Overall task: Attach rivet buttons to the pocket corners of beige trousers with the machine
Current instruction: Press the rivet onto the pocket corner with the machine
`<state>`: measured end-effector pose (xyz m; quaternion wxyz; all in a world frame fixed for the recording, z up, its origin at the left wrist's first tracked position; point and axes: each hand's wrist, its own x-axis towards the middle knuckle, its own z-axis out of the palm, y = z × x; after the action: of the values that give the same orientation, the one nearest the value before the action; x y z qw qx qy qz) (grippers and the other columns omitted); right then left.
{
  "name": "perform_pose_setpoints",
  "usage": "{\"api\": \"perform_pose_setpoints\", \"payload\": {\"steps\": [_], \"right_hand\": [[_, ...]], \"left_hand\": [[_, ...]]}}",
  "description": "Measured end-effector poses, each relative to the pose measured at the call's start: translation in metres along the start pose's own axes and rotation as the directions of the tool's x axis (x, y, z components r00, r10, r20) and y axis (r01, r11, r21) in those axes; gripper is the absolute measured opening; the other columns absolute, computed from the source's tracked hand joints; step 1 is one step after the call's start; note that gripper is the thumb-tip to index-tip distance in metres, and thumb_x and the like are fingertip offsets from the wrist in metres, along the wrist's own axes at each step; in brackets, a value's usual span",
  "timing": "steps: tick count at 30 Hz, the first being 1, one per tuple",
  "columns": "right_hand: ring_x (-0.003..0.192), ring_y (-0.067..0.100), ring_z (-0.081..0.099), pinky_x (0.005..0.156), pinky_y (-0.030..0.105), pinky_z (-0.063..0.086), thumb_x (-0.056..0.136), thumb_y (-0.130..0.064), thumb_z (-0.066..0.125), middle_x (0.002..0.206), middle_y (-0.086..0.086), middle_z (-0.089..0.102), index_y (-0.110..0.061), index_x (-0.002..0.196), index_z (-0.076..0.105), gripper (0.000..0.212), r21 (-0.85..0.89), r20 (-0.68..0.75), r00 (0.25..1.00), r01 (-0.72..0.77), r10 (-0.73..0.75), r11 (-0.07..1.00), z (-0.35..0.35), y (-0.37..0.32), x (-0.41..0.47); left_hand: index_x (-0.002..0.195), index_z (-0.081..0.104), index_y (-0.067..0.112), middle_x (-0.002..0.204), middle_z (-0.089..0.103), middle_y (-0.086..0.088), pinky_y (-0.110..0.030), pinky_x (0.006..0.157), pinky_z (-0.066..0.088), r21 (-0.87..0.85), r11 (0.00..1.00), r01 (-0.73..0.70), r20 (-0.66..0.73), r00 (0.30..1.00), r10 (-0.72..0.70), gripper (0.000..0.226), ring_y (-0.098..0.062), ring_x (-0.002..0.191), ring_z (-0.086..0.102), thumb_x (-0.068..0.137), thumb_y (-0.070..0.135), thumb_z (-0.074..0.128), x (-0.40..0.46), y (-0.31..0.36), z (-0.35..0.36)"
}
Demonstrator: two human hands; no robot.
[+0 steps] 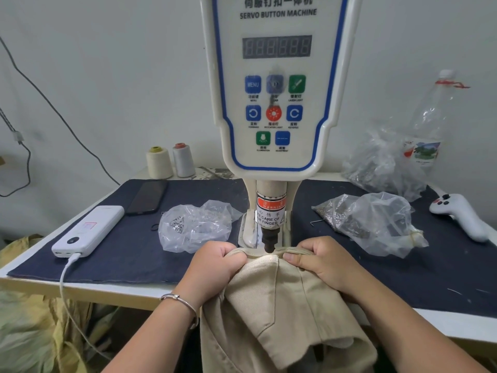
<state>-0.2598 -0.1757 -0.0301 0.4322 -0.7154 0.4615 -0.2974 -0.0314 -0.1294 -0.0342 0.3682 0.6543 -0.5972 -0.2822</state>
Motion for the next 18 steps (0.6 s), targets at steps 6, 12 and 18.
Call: {"api": "perform_pose_setpoints", "payload": {"steps": [6,12,18], "right_hand": [[0.064,-0.001,0.059,0.064,0.018,0.043,0.08,-0.039,0.075,0.07,-0.009,0.068,-0.017,0.082,0.071,0.022,-0.028,-0.01,1.0,-0.025,0.025,0.999,-0.004,-0.007,-0.002],[0.06,0.001,0.055,0.064,0.02,0.041,0.084,-0.035,0.073,0.064,-0.009,0.064,-0.013,0.079,0.068,0.023,0.069,0.001,1.0,0.002,-0.002,0.998,0.0,-0.002,-0.006],[0.063,0.005,0.055,0.066,0.022,0.042,0.085,-0.032,0.072,0.067,-0.006,0.064,-0.013,0.077,0.069,0.021,0.17,0.038,0.999,-0.003,-0.004,0.985,0.001,0.0,-0.005]], "left_hand": [[0.059,0.036,0.004,0.059,0.028,-0.001,-0.023,0.047,0.022,0.004,0.999,-0.036,0.019,0.999,0.036,0.041,-0.01,0.054,0.024,0.085,0.016,0.066,0.0,0.002,-0.006],[0.062,0.037,0.002,0.063,0.03,-0.004,-0.024,0.052,0.022,-0.083,0.996,-0.037,0.04,0.998,0.04,0.047,-0.012,0.059,0.028,0.089,0.025,0.068,-0.006,-0.004,-0.009],[0.064,0.039,0.002,0.065,0.032,-0.003,-0.028,0.055,0.023,-0.172,0.985,-0.019,0.077,0.997,0.033,0.045,-0.014,0.062,0.03,0.076,0.04,0.061,-0.011,-0.003,-0.008]]}}
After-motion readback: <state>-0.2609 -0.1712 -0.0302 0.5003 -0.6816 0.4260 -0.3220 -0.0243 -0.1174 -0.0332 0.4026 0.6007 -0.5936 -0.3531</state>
